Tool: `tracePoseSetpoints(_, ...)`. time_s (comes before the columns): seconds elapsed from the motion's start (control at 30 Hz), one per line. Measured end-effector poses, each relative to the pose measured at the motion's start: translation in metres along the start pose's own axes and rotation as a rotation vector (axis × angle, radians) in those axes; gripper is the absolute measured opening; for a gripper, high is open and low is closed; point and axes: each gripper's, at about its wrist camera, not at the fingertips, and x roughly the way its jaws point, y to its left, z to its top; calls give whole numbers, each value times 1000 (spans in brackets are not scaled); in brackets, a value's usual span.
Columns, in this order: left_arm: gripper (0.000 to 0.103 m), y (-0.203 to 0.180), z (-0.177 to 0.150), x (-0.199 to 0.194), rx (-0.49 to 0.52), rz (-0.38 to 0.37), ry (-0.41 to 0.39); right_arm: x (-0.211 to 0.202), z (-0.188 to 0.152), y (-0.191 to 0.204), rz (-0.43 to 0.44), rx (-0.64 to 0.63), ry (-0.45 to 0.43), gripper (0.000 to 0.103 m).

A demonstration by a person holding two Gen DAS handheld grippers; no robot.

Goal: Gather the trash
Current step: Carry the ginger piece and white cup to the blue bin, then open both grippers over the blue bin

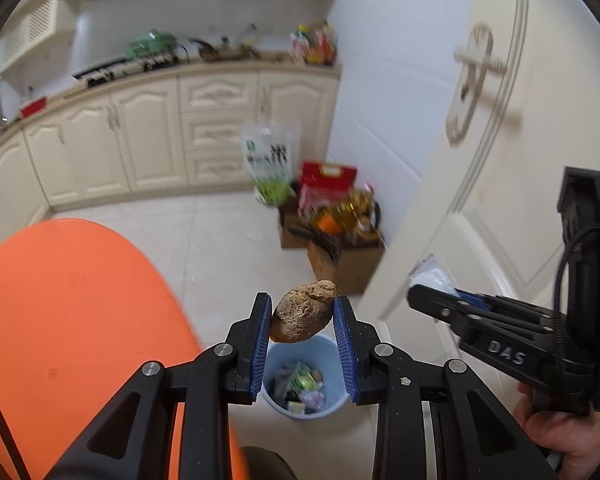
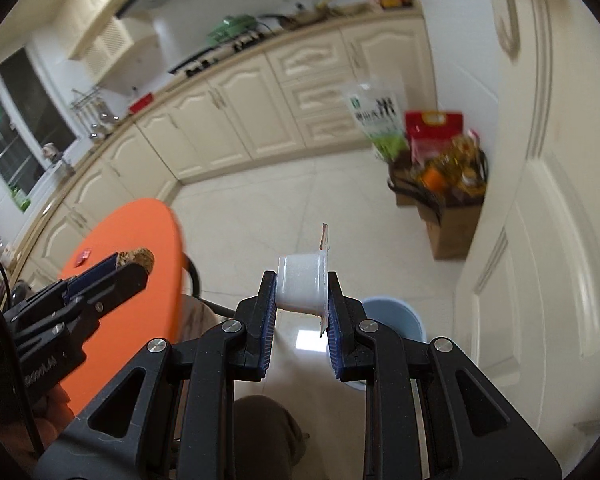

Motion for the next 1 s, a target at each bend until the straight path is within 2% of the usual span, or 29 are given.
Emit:
tracePoseSetpoints(0.27, 27, -16, 36, 110, 13, -21, 156, 63, -5, -56, -22, 101, 112, 21)
tracePoseSetpoints(0.43, 27, -31, 67, 181, 9, -15, 217, 93, -8, -80, -22, 152, 166, 21)
tracePoseSetpoints(0.6, 29, -37, 92, 231, 12, -4, 269, 120, -3, -96, -15, 185, 200, 22)
tracePoseSetpoints(0.67, 35, -35, 96, 244, 11, 17, 299, 128, -3, -102, -21, 198, 208, 24)
tracePoseSetpoints(0.7, 50, -35, 98, 250, 7, 26, 308, 131, -3, -105, -18, 208, 215, 25)
tracePoseSetpoints(0.73, 65, -36, 102, 255, 2, 31, 310, 135, -4, -107, -18, 220, 220, 33)
tracePoseSetpoints(0.77, 71, -35, 104, 258, -3, 37, 310, 137, -4, -111, -19, 230, 220, 39)
tracePoseSetpoints(0.8, 78, -35, 106, 261, -5, 46, 309, 138, -4, -114, -23, 241, 218, 53)
tracePoseSetpoints(0.83, 84, -36, 108, 265, -6, 52, 310, 138, -4, -117, -27, 253, 215, 60)
tracePoseSetpoints(0.9, 92, -37, 107, 266, -1, 66, 313, 135, -5, -122, -33, 272, 207, 65)
tracePoseSetpoints(0.97, 96, -37, 100, 254, 8, 74, 307, 129, -7, -127, -48, 297, 193, 81)
tracePoseSetpoints(1.0, 97, -42, 102, 256, 14, 70, 303, 125, -7, -129, -51, 314, 181, 93)
